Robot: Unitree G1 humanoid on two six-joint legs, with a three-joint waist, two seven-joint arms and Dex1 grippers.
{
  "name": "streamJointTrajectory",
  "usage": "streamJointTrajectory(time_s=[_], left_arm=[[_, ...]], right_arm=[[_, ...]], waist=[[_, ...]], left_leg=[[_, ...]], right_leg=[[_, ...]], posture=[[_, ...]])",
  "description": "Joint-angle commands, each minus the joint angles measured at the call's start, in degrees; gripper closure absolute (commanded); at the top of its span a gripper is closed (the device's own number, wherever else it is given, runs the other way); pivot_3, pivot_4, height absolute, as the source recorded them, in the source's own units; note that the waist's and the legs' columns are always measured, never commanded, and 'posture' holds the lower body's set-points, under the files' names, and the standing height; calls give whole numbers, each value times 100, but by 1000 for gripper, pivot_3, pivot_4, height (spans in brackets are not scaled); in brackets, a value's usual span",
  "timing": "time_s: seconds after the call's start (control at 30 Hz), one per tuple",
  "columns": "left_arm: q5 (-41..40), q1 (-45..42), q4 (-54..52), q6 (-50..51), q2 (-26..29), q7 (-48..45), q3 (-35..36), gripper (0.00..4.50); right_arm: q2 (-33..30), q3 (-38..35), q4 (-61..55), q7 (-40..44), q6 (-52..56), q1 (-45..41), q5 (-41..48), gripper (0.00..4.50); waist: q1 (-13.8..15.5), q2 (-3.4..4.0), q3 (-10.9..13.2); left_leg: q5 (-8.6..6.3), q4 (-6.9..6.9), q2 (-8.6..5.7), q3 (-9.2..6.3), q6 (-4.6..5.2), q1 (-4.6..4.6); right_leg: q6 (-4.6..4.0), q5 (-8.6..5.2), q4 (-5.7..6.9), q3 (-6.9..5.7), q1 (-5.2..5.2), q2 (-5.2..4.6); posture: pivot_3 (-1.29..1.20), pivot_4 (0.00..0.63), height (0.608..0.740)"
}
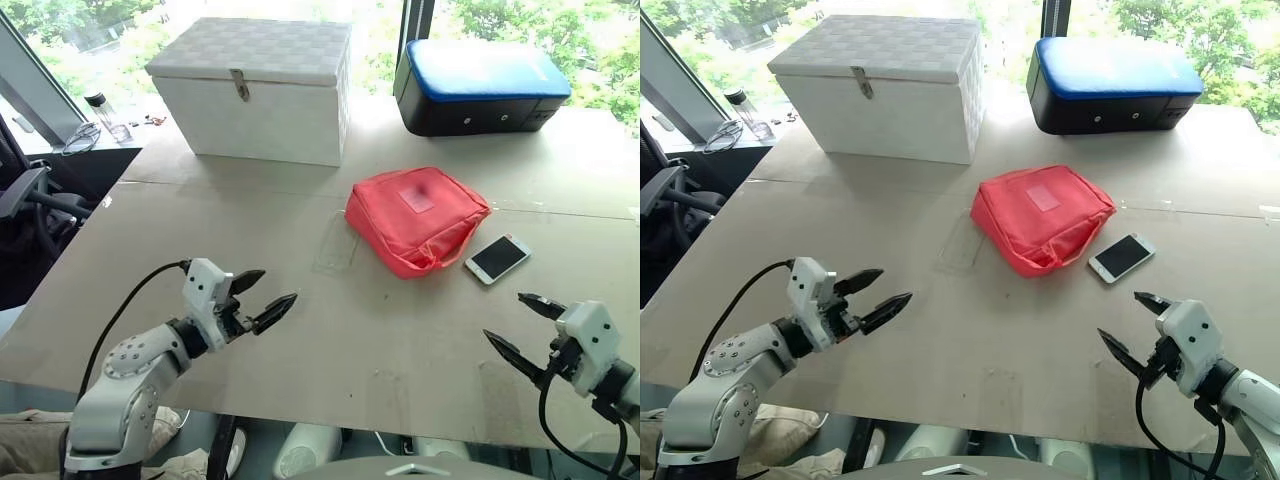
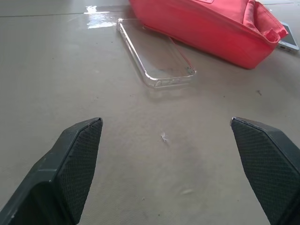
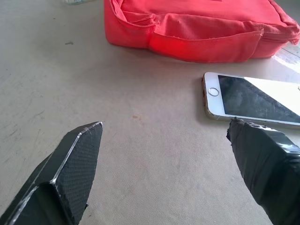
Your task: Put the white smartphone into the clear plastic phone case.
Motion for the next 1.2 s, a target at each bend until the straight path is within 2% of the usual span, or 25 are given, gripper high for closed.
streamJointTrajectory(time_s=[0.03, 0.27, 0.47, 0.63, 0.77, 0.9, 1.0, 1.2], left_arm=[[-64, -288, -63, -72, 180, -56, 40, 57], [473, -2008, 1364, -746, 1044, -1414, -945, 57], [1001, -3328, 2932, -1603, 1116, -2395, -1636, 57], [1256, -4383, 3754, -1872, 541, -2630, -2114, 57], [2062, -5183, 4528, -2659, 67, -2530, -2717, 57], [3097, -6275, 6191, -3968, -465, -2319, -3403, 57], [3675, -7013, 7487, -4581, -922, -1960, -3720, 57], [4538, -7776, 9184, -5431, -1602, -1620, -4169, 57]], right_arm=[[-23, -129, -545, -181, 333, -215, 390, 0], [-284, 125, -1661, -124, 1137, -567, 1526, 0], [-472, 9, -1796, -201, 1236, -609, 1710, 0], [-333, 158, -1889, -403, 1124, -417, 1491, 0], [-196, 279, -1974, -465, 987, -158, 1283, 0], [-78, 238, -1991, -534, 846, 79, 1066, 0], [39, 185, -1992, -621, 770, 263, 907, 0], [572, -78, -2099, -1620, 1343, 359, 984, 0]], waist=[[5, 0, 0], [54, 13, 4], [33, 0, 13], [66, -7, 16], [48, -13, 20], [41, -22, 24], [32, -27, 27], [14, -35, 32]], left_leg=[[0, 0, 0, 0, 0, 0], [0, -2, 28, 21, 0, -2], [-6, -7, 26, 44, 11, -13], [-6, -5, 26, 44, 12, -13], [-5, 5, 25, 44, 14, -14], [4, 8, 25, 44, 28, -14], [4, 11, 24, 49, 29, -15], [8, 10, 22, 52, 39, -21]], right_leg=[[0, 0, 0, 0, 0, 0], [-7, 3, 1, -23, 2, -1], [-17, 25, -29, -8, -3, -6], [-4, 32, -27, -13, -2, -8], [-2, 33, -22, -14, 1, -9], [3, 36, -17, -15, 2, -7], [15, 41, -18, -11, 2, -8], [31, 39, -20, -9, -2, -8]], posture=[[0, 150, 740], [0, 150, 740], [0, 150, 740], [0, 150, 740], [0, 150, 740], [0, 150, 740], [0, 150, 740], [0, 150, 740]])
